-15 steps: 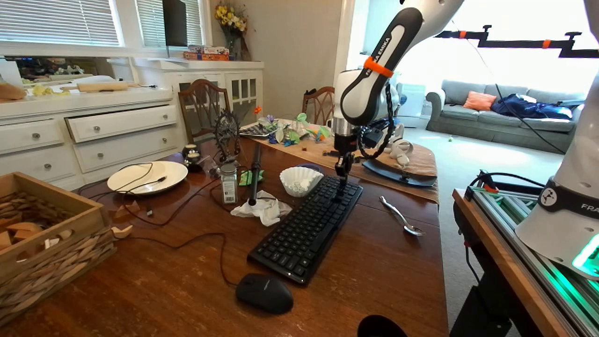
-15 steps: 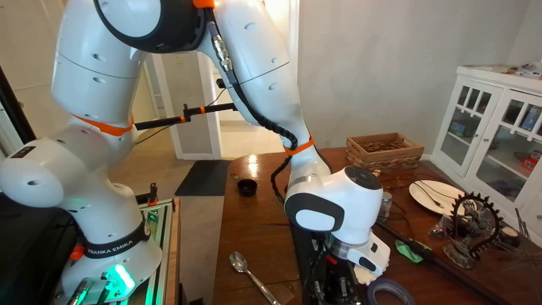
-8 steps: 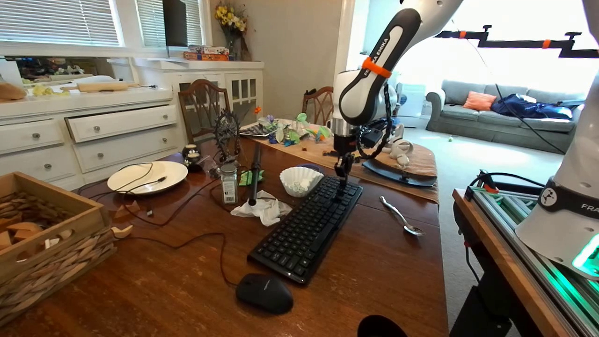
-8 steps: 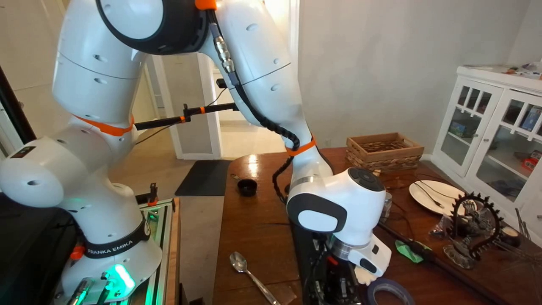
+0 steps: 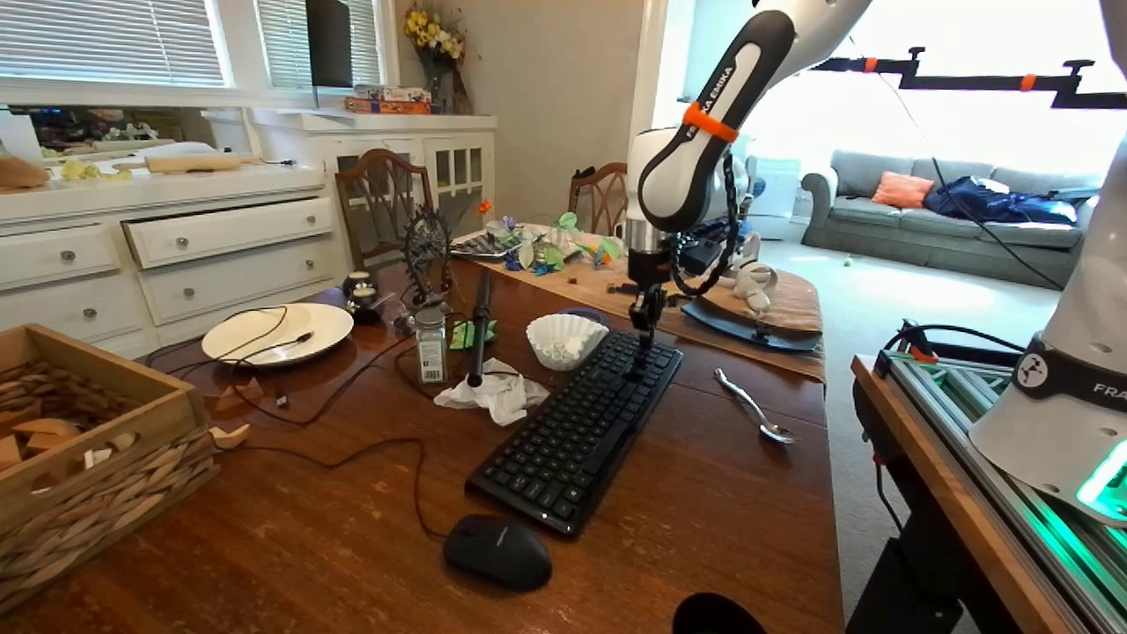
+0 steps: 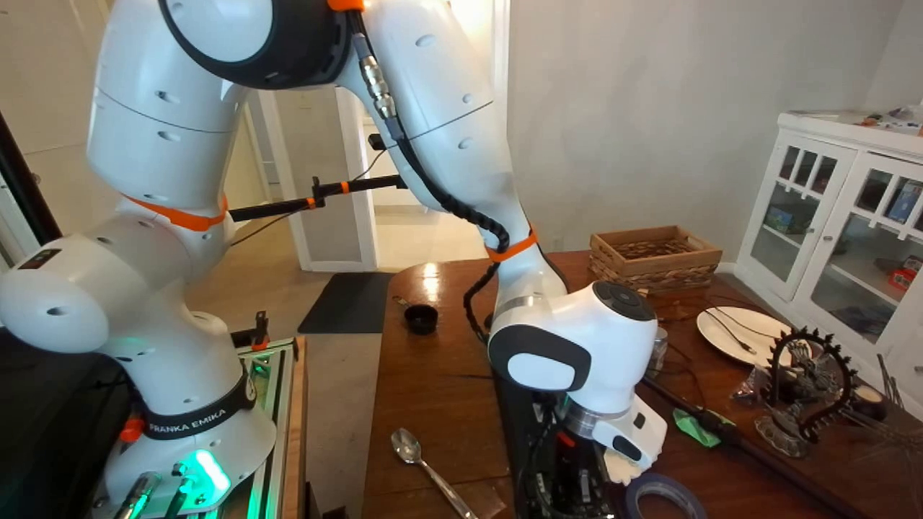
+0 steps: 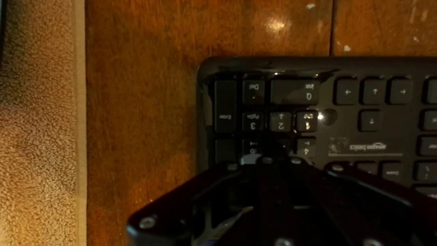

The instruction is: Press the button on the keypad

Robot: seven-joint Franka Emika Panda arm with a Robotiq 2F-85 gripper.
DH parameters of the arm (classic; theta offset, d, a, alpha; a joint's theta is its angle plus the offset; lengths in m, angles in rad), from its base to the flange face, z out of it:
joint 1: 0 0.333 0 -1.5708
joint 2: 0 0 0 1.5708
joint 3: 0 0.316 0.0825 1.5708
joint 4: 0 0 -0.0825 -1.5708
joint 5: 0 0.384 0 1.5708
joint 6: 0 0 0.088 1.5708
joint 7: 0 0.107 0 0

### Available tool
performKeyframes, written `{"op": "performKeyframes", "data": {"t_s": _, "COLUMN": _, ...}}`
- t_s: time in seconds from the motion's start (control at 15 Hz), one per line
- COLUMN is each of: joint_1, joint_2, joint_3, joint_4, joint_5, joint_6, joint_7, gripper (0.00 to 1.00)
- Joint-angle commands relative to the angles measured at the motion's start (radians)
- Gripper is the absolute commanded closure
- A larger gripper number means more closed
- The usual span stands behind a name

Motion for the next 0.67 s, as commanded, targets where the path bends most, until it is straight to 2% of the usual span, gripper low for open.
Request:
{"op": "performKeyframes", "data": {"t_s": 0.0, "joint_1": 0.011, "joint_2": -0.062, "joint_3": -0.003, "joint_4": -0.056, "joint_5": -0.003, "joint_6": 0.005, "joint_7": 0.011, "gripper": 1.0}}
{"op": "performKeyframes", "data": {"t_s": 0.6, "joint_1": -0.003, "joint_2": -0.054, "joint_3": -0.001, "joint_4": -0.028, "joint_5": 0.007, "joint_6": -0.002, "joint_7": -0.012, "gripper": 1.0}}
